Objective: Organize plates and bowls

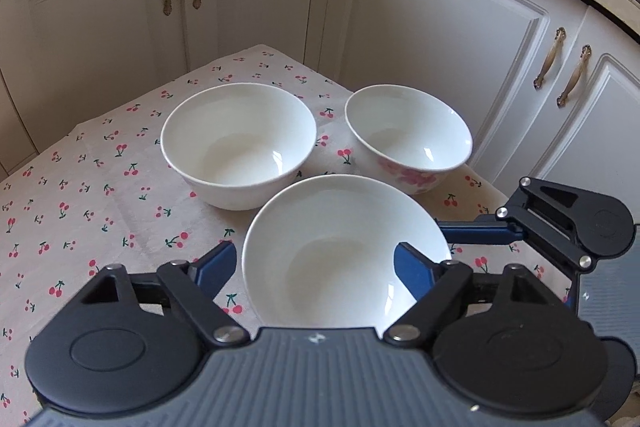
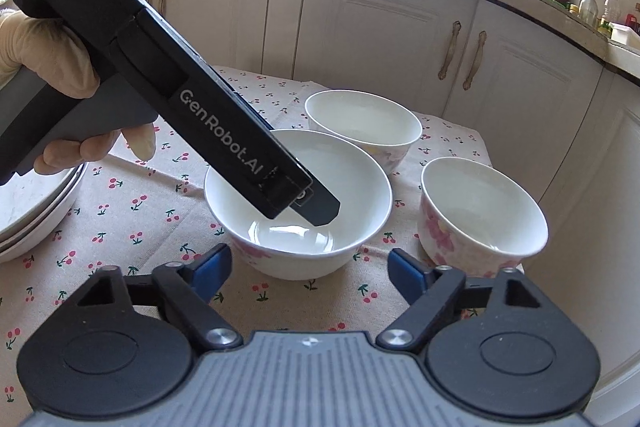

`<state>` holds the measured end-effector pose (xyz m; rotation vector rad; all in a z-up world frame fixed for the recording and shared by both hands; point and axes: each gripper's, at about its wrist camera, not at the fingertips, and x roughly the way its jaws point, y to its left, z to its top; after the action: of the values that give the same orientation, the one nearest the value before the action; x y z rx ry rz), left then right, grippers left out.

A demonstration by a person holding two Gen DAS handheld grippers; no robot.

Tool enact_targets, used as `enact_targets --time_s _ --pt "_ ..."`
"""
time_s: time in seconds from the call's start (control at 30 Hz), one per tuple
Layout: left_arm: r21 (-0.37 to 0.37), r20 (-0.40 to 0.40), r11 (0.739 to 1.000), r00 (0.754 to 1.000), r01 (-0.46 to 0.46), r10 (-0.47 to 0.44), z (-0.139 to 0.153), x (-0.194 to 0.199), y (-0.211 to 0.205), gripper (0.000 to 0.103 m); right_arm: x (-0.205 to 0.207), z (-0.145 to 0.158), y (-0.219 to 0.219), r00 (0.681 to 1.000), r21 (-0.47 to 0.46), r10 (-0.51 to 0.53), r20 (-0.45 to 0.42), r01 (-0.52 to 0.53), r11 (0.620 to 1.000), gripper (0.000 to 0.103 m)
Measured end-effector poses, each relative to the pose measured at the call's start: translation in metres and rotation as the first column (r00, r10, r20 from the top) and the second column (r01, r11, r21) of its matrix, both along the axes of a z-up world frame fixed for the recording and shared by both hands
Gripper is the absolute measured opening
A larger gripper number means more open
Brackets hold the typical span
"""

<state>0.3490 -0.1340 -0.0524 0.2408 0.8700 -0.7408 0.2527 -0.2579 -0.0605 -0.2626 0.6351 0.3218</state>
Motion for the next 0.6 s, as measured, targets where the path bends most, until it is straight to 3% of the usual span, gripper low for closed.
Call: enact_targets --time_s 0.13,0.6 --pt "-0.001 -0.008 1.0 1.0 0.014 -0.014 0.0001 -0.0013 -0.0009 0.077 -0.0002 0.0017 -0.0004 1.0 0.015 0.011 0.002 -0.011 1.0 0.078" --pt "0.0 -0.012 1.0 1.0 0.014 -0.014 0.0005 -0.0015 -0.0015 0.077 -0.0012 0.0036 0.0021 1.0 0.018 0.029 0.008 -0.029 0.999 0.077"
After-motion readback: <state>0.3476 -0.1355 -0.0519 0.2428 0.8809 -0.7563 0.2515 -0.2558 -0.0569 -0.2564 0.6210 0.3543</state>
